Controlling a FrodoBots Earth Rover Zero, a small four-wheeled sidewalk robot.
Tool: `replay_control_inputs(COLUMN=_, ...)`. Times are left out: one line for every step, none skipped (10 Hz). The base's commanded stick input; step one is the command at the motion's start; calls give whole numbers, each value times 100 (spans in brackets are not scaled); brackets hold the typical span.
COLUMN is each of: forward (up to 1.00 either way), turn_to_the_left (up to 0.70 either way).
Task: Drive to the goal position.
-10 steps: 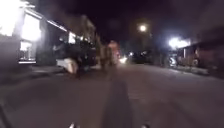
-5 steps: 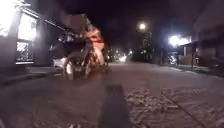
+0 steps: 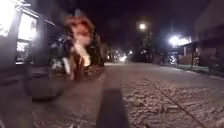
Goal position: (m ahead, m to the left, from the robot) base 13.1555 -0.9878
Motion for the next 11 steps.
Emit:
replay_control_inputs(forward=70, turn_to_the_left=0)
replay_control_inputs(forward=70, turn_to_the_left=0)
replay_control_inputs(forward=70, turn_to_the_left=0)
replay_control_inputs(forward=70, turn_to_the_left=0)
replay_control_inputs(forward=70, turn_to_the_left=0)
replay_control_inputs(forward=70, turn_to_the_left=0)
replay_control_inputs(forward=9, turn_to_the_left=0)
replay_control_inputs(forward=68, turn_to_the_left=0)
replay_control_inputs(forward=70, turn_to_the_left=0)
replay_control_inputs(forward=70, turn_to_the_left=0)
replay_control_inputs(forward=70, turn_to_the_left=0)
